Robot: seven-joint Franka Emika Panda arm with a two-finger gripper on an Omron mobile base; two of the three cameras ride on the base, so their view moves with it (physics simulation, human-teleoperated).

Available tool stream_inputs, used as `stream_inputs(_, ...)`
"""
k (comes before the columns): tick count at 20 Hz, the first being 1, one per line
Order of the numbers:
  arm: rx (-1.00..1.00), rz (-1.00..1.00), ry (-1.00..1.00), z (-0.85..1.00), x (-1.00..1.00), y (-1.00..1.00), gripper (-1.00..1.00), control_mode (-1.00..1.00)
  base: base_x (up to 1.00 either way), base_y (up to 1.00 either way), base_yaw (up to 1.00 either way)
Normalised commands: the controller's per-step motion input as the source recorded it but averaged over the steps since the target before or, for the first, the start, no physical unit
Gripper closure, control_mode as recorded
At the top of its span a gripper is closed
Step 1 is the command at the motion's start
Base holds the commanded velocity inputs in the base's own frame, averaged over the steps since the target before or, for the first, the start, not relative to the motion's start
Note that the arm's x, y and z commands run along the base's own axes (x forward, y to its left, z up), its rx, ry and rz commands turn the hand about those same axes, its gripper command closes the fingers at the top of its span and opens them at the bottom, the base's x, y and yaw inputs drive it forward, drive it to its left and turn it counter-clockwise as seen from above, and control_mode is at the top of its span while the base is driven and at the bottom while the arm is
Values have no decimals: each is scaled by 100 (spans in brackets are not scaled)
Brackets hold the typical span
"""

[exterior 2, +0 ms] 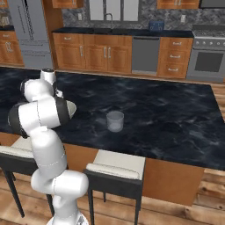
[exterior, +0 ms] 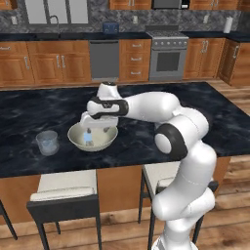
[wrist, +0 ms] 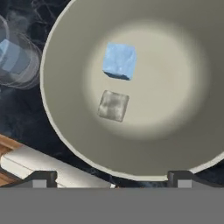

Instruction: There are four ice cubes in the ice bowl. Place two ice cubes in each glass of water.

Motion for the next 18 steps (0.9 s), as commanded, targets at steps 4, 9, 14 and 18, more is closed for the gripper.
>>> stream_inputs(4,0,0,0,-28,17,5,-100,-100,0,0,0)
stream_inputs(9,0,0,0,-22,24,1,-100,-100,0,0,0)
stream_inputs(14,0,0,0,-12,27,9,-100,-100,0,0,0)
stream_inputs(18,0,0,0,-9,27,18,-100,-100,0,0,0)
